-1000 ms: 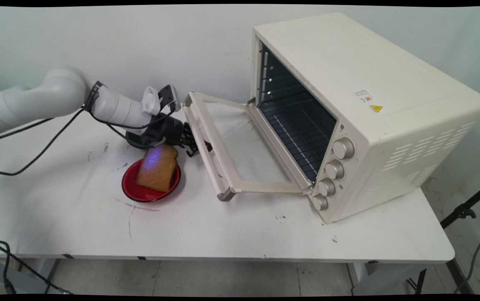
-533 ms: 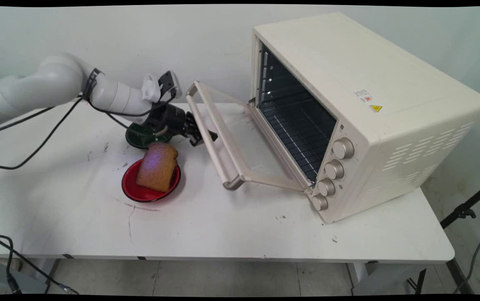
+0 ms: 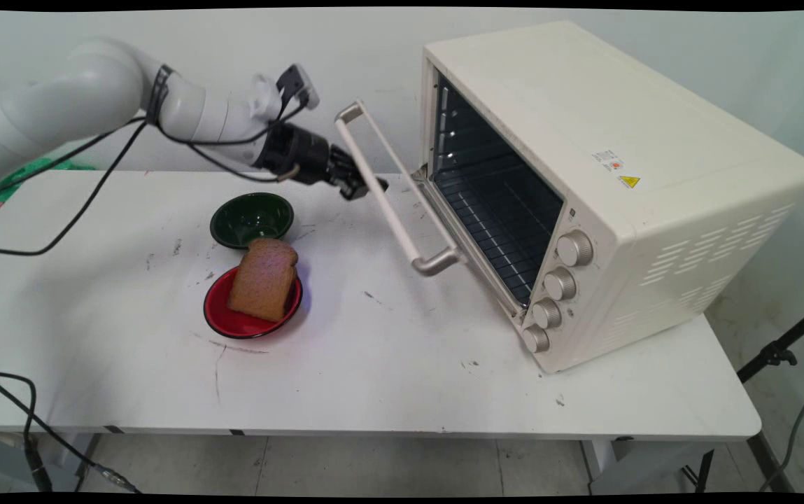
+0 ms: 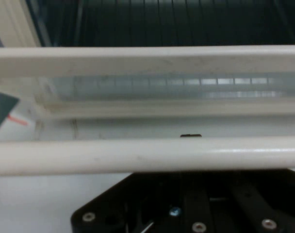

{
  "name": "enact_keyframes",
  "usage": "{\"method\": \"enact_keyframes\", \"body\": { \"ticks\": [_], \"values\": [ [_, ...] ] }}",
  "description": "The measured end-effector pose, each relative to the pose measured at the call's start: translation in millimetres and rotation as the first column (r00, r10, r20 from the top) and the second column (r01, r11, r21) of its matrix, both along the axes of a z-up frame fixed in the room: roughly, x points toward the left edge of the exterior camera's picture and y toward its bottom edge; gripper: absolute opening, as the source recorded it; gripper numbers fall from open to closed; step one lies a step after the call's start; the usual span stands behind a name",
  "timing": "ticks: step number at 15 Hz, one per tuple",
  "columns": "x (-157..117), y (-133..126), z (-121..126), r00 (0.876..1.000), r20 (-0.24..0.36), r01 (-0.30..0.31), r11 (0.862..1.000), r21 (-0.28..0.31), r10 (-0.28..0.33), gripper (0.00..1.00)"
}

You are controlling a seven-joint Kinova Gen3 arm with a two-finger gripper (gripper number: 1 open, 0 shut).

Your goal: Close the oven

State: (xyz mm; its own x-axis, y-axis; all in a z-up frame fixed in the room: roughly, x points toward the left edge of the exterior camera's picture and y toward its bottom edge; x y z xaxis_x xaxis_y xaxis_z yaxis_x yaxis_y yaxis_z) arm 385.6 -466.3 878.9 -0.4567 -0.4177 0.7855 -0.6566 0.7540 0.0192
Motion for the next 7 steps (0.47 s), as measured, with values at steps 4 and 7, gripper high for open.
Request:
{"method": "enact_keyframes", "body": {
  "ticks": [4,7],
  "values": [
    [-7.5,-12.8,24.0,0.999,-0.033,-0.007,1.000,-0.024,0.007,0.00],
    [-6.9,-16.9,35.7,0.999,-0.047,-0.007,0.999,-0.036,0.006,0.00]
  ]
}}
